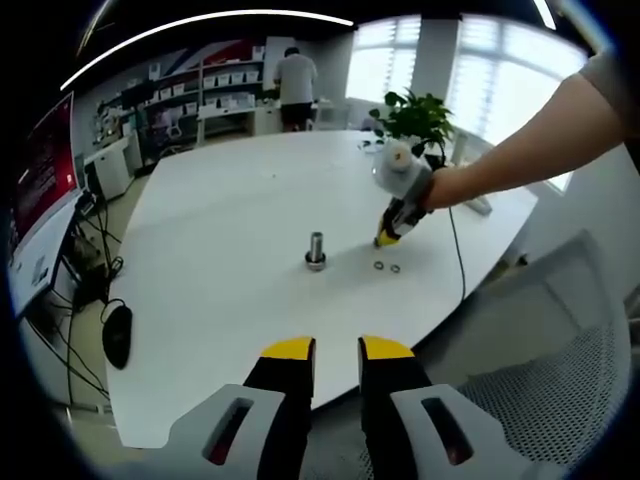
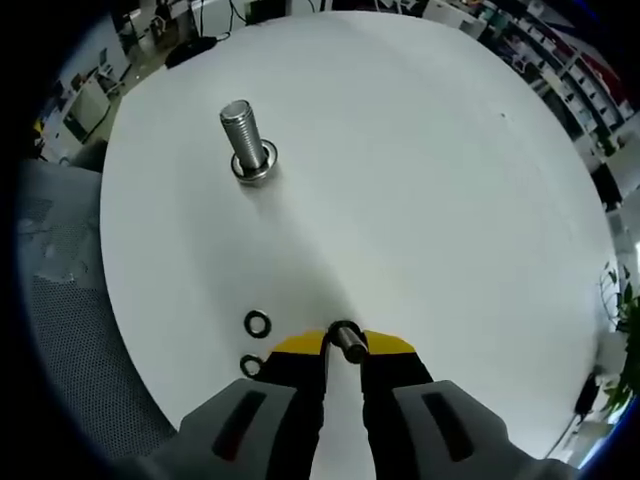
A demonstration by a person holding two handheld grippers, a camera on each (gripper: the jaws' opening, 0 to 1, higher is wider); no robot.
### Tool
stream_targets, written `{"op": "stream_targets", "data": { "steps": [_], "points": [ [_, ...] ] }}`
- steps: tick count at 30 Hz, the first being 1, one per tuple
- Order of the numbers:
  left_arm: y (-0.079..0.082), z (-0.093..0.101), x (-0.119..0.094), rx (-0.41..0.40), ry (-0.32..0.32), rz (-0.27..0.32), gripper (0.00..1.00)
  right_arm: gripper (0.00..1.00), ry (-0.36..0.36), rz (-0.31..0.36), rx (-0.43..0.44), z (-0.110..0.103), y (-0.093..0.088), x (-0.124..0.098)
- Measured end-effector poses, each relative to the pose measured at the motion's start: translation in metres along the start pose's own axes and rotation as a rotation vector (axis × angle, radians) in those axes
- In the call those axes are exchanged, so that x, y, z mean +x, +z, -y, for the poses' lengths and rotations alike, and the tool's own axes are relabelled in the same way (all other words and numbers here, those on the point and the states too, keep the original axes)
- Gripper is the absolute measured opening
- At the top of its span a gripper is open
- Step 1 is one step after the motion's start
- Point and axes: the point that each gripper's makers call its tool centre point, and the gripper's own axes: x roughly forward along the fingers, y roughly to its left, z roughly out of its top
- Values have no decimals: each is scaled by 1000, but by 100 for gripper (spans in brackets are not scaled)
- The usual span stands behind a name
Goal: Place the washer onto the threaded stud by aligning its center hole with the stud, sliding it down to the base, and recovering from edge contact or off-axis alignment until the washer reaches the visible bottom stop.
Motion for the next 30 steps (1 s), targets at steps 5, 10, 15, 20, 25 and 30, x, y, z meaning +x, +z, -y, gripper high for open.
{"op": "stream_targets", "data": {
  "steps": [5, 10, 15, 20, 25, 30],
  "points": [
    [0, 0, 0, -1, 1, -1, 15, 15, -1, 1, 10, 2, 0, 1],
    [0, 0, 0, -1, 3, 0, 15, 19, -10, 0, 12, 4, -2, -1],
    [0, -1, 0, -1, 6, 4, 15, 20, -7, -8, 12, 3, -7, -6],
    [0, 0, 0, 3, 3, 3, 15, 20, -11, -2, 10, 0, -12, -13],
    [1, 0, -1, 4, 4, 6, 15, 20, -4, -11, 7, -7, -21, -14],
    [1, 0, -1, 4, 4, 8, 15, 21, -6, -17, 0, -10, -27, -15]
  ]
}}
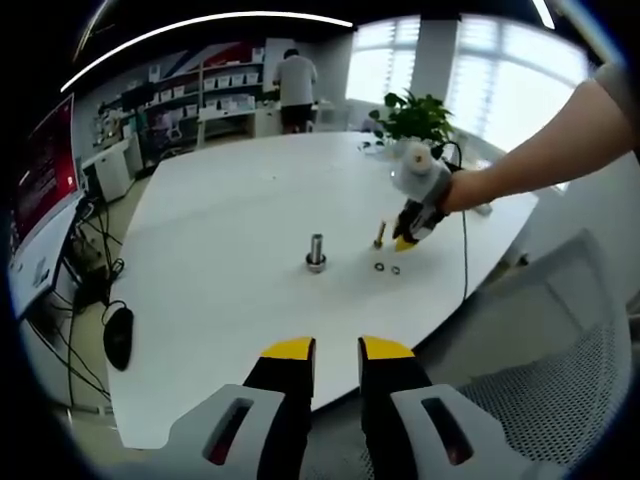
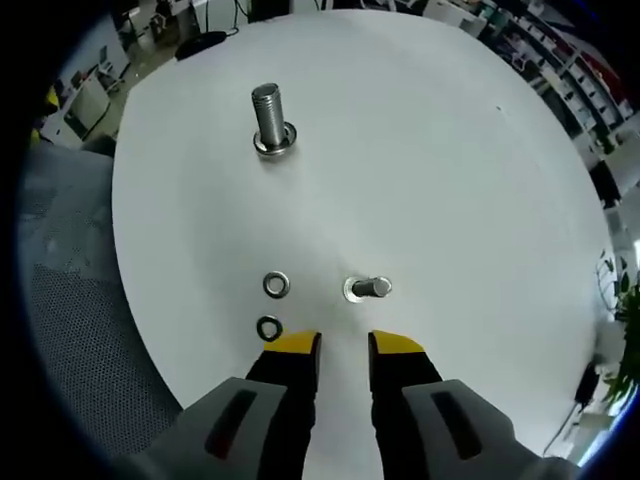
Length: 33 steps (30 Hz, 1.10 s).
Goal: Place the washer onto the threaded stud by aligning its center hole with the stud, sliding it down to the base, and recovering from edge contact or off-axis alignment until the washer reaches the visible bottom stop.
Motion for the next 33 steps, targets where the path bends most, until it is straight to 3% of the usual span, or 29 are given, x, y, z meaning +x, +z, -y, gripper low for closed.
{"op": "stream_targets", "data": {
  "steps": [9, 14, 17, 21, 25, 29, 30, 31, 33],
  "points": [
    [1, -1, -1, 7, 8, 7, 16, 23, 30, 32, -17, -20, 1, -1],
    [0, -1, 0, 10, 7, 3, 16, 24, 64, 18, -49, -36, -4, 2],
    [0, -1, 0, 13, 10, 4, 16, 24, 93, 56, -75, -44, 0, 1],
    [0, -1, 0, 14, 10, 1, 16, 24, 87, 46, -92, -45, 0, 5],
    [0, -1, 0, 12, 9, 1, 15, 24, 133, 69, -38, -53, 6, 7],
    [-1, -1, 1, 15, 6, -5, 15, 22, 130, 11, -127, -56, -3, 12],
    [-1, -1, 0, 14, 7, -5, 15, 20, 150, 64, -141, -61, 5, 12],
    [-1, -1, 0, 14, 7, -6, 15, 20, 135, 33, -117, -58, 0, 11],
    [-1, 0, 1, 12, 3, -6, 15, 19, 140, 35, -103, -55, 1, 12]
  ]
}}
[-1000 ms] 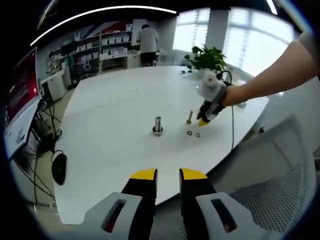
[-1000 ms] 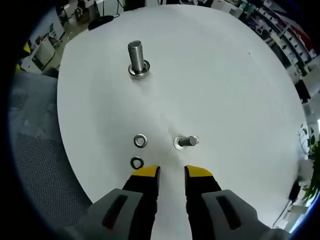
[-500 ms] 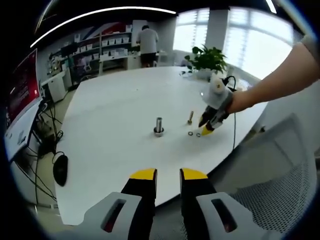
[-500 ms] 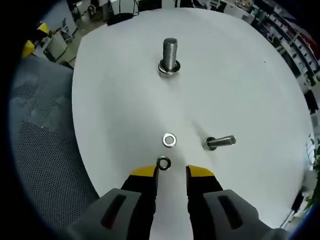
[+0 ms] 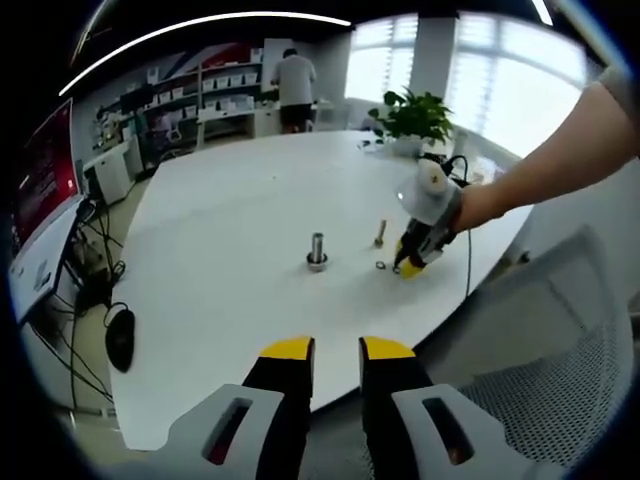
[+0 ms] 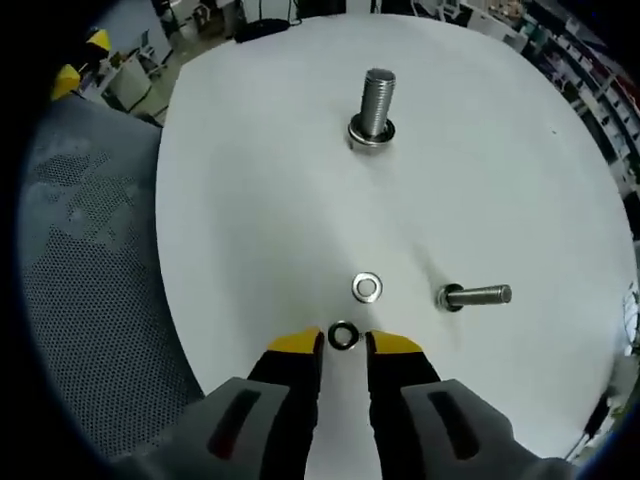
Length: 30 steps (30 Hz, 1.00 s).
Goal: Place the washer onto the threaded stud by aligning its center hole with the stud, sliding it down to the base, and recovering from edge contact or off-axis alignment until the washer reaches the visible bottom stop.
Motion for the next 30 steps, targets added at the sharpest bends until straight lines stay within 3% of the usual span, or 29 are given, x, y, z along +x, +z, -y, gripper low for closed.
{"op": "stream_targets", "data": {
  "steps": [10, 21, 24, 27, 30],
  "points": [
    [-1, 1, 1, 2, -7, -7, 15, 15, 5, -62, -48, 1, 1, 2],
    [-1, 1, 1, 1, -5, -5, 15, 14, -17, -161, 14, 3, 2, 3],
    [-1, 0, 0, -1, -3, -3, 15, 14, -46, -148, 61, 3, 2, 2],
    [-2, 1, 1, 1, -5, -8, 15, 14, -100, -68, 66, 3, 4, 1],
    [-2, 1, 1, 2, -6, -8, 15, 14, -93, -20, 86, 3, 1, 0]
  ]
}}
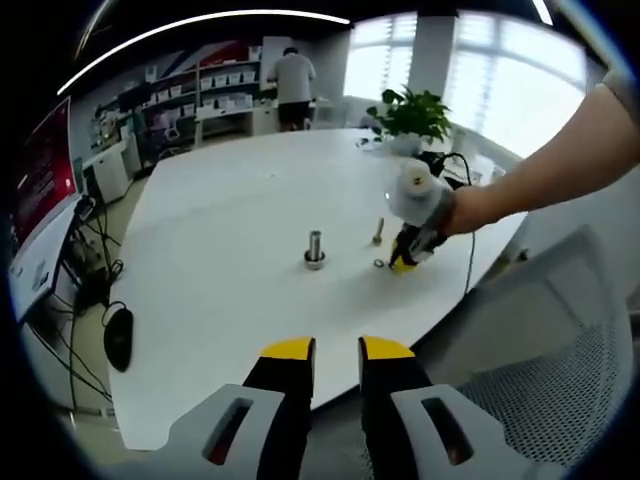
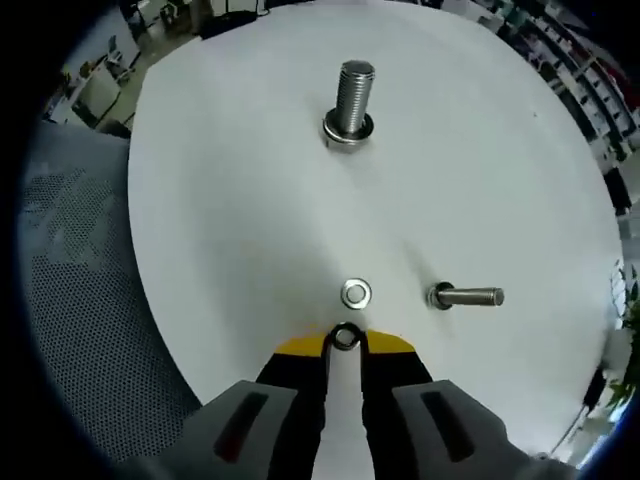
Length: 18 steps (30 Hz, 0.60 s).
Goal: Place the washer onto the threaded stud by aligning its center hole with the stud, sliding it down to the base, and recovering from edge contact or off-axis alignment until the washer reaches the visible bottom stop.
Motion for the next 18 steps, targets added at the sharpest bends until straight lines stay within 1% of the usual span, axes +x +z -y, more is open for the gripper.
{"op": "stream_targets", "data": {
  "steps": [3, 6, 8, 13, 18],
  "points": [
    [0, 0, 0, 0, 0, 1, 15, 13, 19, 21, 55, 2, 0, -1],
    [0, 0, 0, -1, 2, 1, 15, 13, 7, 3, 71, 5, -3, -1],
    [0, -1, 0, -2, 3, 1, 15, 13, 6, 13, 84, 7, -4, -3],
    [1, -1, 0, -2, 2, 2, 15, 13, -18, 43, 110, 20, -2, -14],
    [2, -1, -1, -2, 5, 9, 15, 13, -50, 69, 131, 39, 3, -27]
  ]
}}
